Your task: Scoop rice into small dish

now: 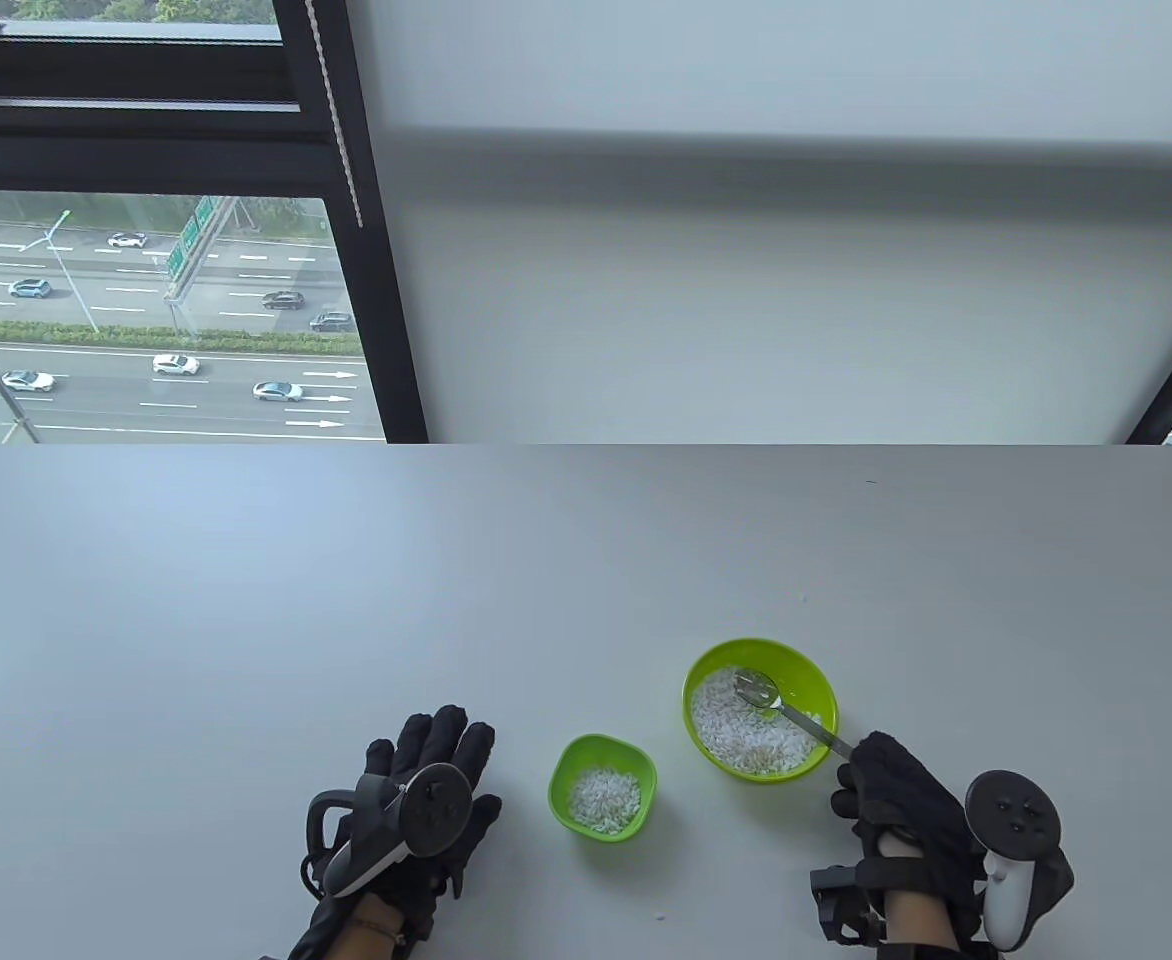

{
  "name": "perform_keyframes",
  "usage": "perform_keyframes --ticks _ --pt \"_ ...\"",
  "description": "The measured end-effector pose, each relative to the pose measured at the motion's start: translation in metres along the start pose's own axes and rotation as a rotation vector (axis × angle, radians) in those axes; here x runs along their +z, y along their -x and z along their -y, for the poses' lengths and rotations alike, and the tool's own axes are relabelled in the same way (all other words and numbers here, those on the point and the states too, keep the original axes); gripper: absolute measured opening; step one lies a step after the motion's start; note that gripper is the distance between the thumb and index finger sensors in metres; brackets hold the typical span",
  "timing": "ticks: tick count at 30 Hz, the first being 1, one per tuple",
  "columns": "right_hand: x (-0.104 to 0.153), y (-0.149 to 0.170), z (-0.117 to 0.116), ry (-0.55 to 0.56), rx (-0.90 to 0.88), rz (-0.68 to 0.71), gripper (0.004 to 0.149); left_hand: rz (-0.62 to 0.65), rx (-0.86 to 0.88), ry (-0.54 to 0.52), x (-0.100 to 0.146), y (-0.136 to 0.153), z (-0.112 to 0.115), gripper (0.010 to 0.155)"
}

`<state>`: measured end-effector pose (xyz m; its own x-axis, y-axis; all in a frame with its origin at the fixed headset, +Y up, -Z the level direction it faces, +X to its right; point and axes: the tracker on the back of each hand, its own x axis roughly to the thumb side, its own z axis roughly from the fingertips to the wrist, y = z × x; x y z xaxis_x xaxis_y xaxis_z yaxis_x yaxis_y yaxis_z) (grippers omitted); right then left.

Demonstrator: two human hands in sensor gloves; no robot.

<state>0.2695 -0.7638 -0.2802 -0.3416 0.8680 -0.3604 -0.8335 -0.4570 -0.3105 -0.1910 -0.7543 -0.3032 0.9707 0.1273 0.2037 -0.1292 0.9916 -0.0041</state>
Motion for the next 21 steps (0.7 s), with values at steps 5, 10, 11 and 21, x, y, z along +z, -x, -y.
perform_keyframes --ticks 5,10,11,21 --pt "0.001 -0.002 0.0 0.027 0.038 0.028 0.068 0.0 0.001 0.0 0.0 0.0 0.0 0.073" --pt "0.008 -0.011 0.003 0.086 0.083 0.122 0.073 0.0 0.0 0.0 0.0 0.0 0.0 0.074" --pt "0.009 -0.013 0.003 0.092 0.091 0.15 0.073 0.0 0.0 0.0 0.0 0.0 0.0 0.074" --pt "0.036 -0.043 -0.005 0.088 0.172 0.555 0.079 0.0 0.0 -0.001 0.0 0.0 0.0 0.074"
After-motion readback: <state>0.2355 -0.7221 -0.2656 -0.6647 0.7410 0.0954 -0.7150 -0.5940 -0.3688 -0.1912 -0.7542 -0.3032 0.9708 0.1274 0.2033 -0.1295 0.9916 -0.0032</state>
